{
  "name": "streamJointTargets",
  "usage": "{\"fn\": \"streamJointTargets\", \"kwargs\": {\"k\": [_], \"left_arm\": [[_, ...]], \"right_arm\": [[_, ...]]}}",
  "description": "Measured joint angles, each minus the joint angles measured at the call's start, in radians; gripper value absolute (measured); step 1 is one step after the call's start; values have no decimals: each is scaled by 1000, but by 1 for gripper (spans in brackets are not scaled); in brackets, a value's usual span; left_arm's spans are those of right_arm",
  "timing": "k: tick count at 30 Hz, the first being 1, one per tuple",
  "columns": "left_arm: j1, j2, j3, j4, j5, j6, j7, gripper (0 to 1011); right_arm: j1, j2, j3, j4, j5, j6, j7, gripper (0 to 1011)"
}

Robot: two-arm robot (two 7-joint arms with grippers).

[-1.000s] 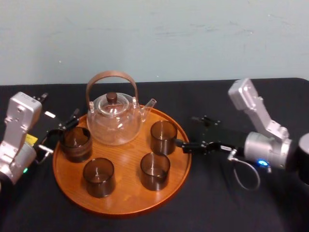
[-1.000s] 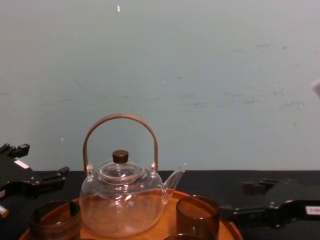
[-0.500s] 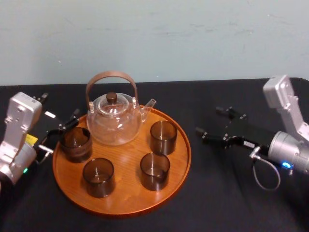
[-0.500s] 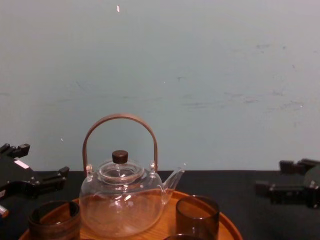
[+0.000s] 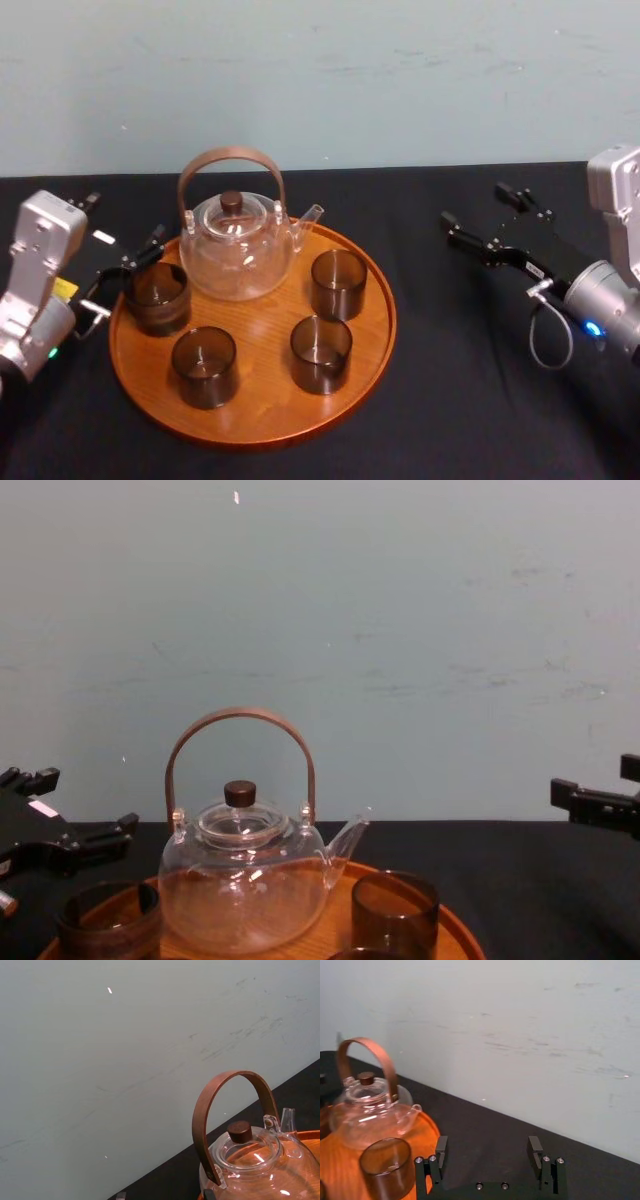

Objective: Pick up the glass from the table and place it on the tray.

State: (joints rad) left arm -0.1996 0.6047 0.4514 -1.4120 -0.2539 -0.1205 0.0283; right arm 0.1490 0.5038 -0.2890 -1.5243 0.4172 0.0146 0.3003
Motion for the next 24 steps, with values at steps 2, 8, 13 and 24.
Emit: {"fn": "streamJointTargets", "kwargs": {"k": [2, 8, 13, 24], "left_arm": [[0, 0, 0, 0, 0, 0, 0, 1001], [0, 0, 0, 0, 0, 0, 0, 1001], [0, 0, 0, 0, 0, 0, 0, 1001], [0, 0, 0, 0, 0, 0, 0, 1001]], "right_arm": [[-4, -22, 5, 16, -24, -23, -28, 1002], [-6, -56, 8, 53, -58, -44, -58, 1003], [-3, -83, 9, 91, -76, -53, -62, 1002], [0, -109, 20, 121, -94, -54, -61, 1002]]}}
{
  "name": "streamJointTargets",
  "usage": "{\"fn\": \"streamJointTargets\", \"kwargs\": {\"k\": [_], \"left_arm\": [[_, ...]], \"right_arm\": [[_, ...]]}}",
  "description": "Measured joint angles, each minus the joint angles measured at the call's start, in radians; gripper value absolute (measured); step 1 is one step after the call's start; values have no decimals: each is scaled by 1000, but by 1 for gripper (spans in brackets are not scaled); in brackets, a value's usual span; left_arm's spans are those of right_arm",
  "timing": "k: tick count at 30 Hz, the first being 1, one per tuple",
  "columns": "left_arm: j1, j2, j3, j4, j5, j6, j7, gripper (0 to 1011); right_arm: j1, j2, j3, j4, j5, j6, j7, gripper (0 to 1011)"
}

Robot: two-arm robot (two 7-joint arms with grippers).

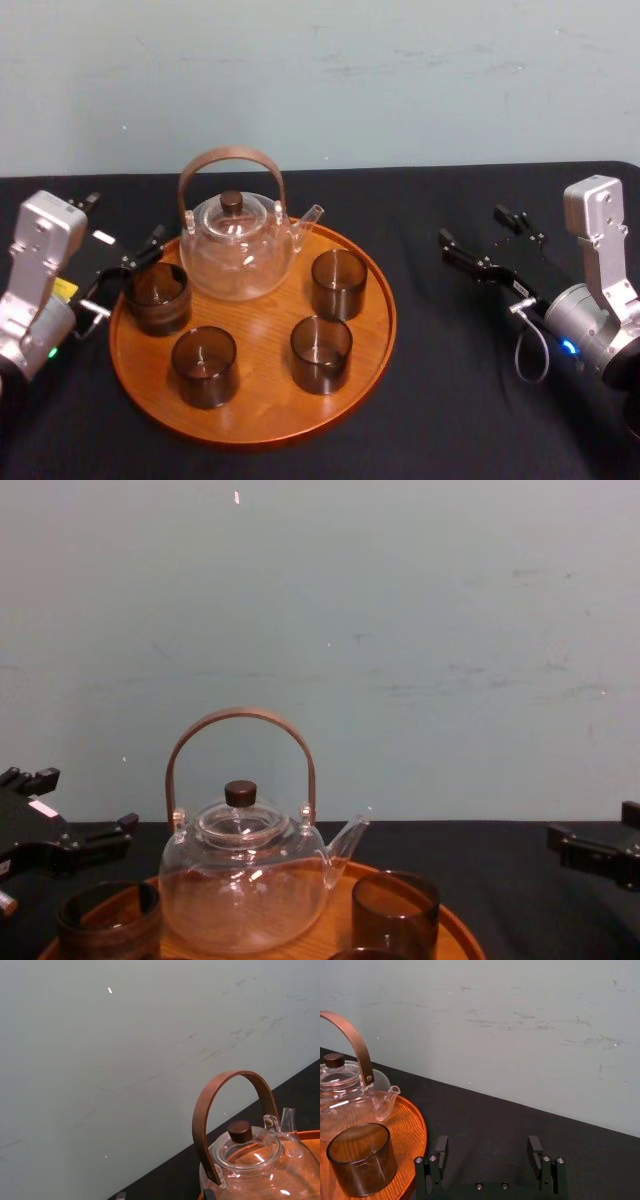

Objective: Pick up the glass from the table and place it on the tray.

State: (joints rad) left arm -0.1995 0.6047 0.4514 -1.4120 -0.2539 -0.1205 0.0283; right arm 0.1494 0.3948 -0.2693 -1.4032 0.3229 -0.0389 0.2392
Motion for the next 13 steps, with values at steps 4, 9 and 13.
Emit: {"fn": "streamJointTargets", "kwargs": {"k": [4, 9, 13], "left_arm": [[0, 0, 0, 0, 0, 0, 0, 1002], [0, 0, 0, 0, 0, 0, 0, 1001], [0, 0, 0, 0, 0, 0, 0, 1001]], "right_arm": [[0, 1, -1, -1, 0, 0, 0, 1002], [1, 2, -2, -2, 1, 1, 1, 1002], [1, 2, -2, -2, 1, 1, 1, 1002]]}}
